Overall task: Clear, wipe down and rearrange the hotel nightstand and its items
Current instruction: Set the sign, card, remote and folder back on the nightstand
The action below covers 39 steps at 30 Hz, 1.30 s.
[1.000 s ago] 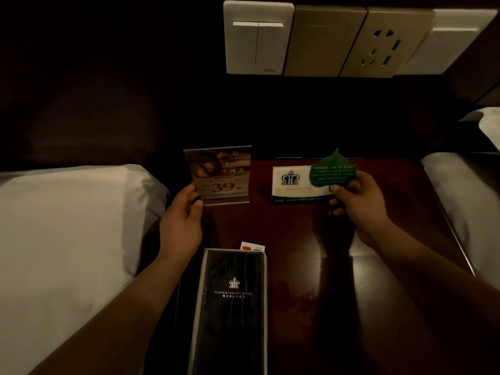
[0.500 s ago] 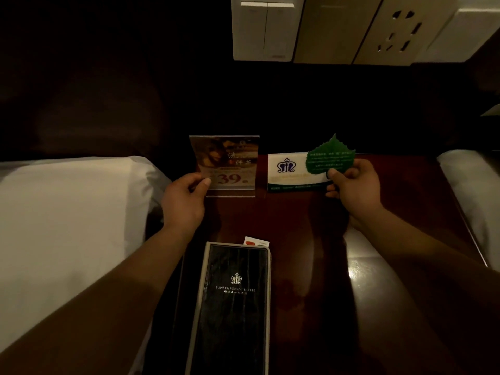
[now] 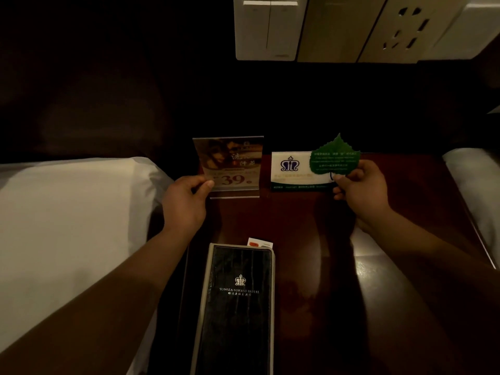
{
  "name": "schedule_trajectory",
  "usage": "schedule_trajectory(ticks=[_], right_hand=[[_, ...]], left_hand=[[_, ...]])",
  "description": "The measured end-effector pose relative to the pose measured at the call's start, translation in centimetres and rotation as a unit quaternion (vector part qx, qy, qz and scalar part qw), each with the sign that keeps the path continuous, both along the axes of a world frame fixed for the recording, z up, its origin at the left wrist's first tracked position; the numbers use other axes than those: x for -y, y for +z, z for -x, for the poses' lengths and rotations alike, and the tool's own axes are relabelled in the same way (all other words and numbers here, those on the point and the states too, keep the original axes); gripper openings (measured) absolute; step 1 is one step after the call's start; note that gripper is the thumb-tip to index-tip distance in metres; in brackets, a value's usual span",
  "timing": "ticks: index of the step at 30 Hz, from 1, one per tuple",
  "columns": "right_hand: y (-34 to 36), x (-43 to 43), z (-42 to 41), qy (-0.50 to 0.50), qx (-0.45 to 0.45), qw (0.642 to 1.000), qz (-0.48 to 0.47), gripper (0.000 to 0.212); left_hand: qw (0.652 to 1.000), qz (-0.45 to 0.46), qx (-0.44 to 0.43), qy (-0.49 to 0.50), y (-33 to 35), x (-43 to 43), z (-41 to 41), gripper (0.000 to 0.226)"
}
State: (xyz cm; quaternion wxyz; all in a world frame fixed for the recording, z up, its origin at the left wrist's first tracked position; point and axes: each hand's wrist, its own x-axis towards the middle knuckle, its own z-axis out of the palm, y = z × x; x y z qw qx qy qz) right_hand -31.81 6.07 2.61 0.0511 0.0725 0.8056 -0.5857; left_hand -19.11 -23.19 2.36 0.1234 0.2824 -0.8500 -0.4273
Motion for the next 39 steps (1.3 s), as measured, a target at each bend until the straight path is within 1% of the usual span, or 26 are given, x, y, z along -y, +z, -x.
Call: schedule_trajectory(ticks=[2, 8, 11, 13, 15, 17, 19, 22, 24, 26, 28, 31, 33, 35, 37, 39], right_hand=[[0.1, -0.1, 0.0, 0.002, 0.002, 1.000, -0.002, 0.034], [0.4, -0.7, -0.7, 0.010, 0.004, 1.000, 0.011, 0.041], [0.9, -1.3, -2.3, -0.025, 0.024, 0.999, 0.010, 0.045], [0.9, -1.4, -4.6, -0.050, 0.040, 0.998, 0.015, 0.040], [0.7, -0.8, -8.1, -0.043, 0.049, 0.998, 0.024, 0.030], [0.5, 0.2, -12.0, -0.014, 0.065, 0.997, 0.032, 0.023], [0.5, 1.3, -15.7, 0.026, 0.102, 0.994, 0.043, 0.019], [0.5, 2.7, -20.3, 0.095, 0.163, 0.981, 0.039, 0.019], [0.8, 2.9, -22.8, 0.161, 0.153, 0.975, -0.006, 0.018], [1.0, 2.6, -24.6, 0.219, 0.122, 0.966, -0.061, 0.016], [1.2, 2.3, -25.3, 0.238, 0.103, 0.962, -0.090, 0.014], [1.6, 1.7, -24.8, 0.220, 0.110, 0.966, -0.081, 0.018], [1.8, 1.2, -24.3, 0.230, 0.102, 0.963, -0.093, 0.019], [1.8, 1.0, -24.3, 0.259, 0.098, 0.954, -0.114, 0.022], [2.0, 1.0, -24.2, 0.283, 0.090, 0.944, -0.142, 0.028], [2.3, 1.1, -22.9, 0.273, 0.058, 0.944, -0.175, 0.027]], left_hand=[[1.000, 0.003, -0.005, 0.001, -0.1, 0.0, 0.0, 0.025], [0.998, -0.051, -0.021, 0.019, 0.8, -0.7, -1.2, 0.045], [0.991, -0.117, -0.024, 0.064, 1.4, -1.3, -4.5, 0.042], [0.984, -0.164, -0.020, 0.073, 1.7, -2.2, -7.9, 0.038], [0.983, -0.170, -0.002, 0.062, 2.2, -3.5, -11.7, 0.039], [0.988, -0.148, 0.029, 0.044, 2.6, -5.3, -15.2, 0.047], [0.989, -0.131, 0.064, 0.020, 3.1, -7.4, -17.9, 0.060], [0.986, -0.109, 0.122, -0.036, 3.9, -10.2, -20.1, 0.089], [0.982, -0.050, 0.165, -0.077, 4.2, -12.0, -20.6, 0.110], [0.977, -0.002, 0.198, -0.075, 4.6, -13.7, -20.6, 0.120], [0.976, 0.004, 0.208, -0.065, 4.7, -14.9, -20.7, 0.123], [0.965, 0.025, 0.241, -0.095, 4.4, -16.6, -21.3, 0.132], [0.961, 0.039, 0.256, -0.101, 4.2, -17.5, -21.4, 0.136], [0.957, 0.059, 0.268, -0.092, 4.1, -18.3, -20.8, 0.131], [0.954, 0.084, 0.275, -0.080, 4.0, -18.8, -19.7, 0.119], [0.953, 0.114, 0.274, -0.064, 3.6, -19.2, -19.0, 0.112]])
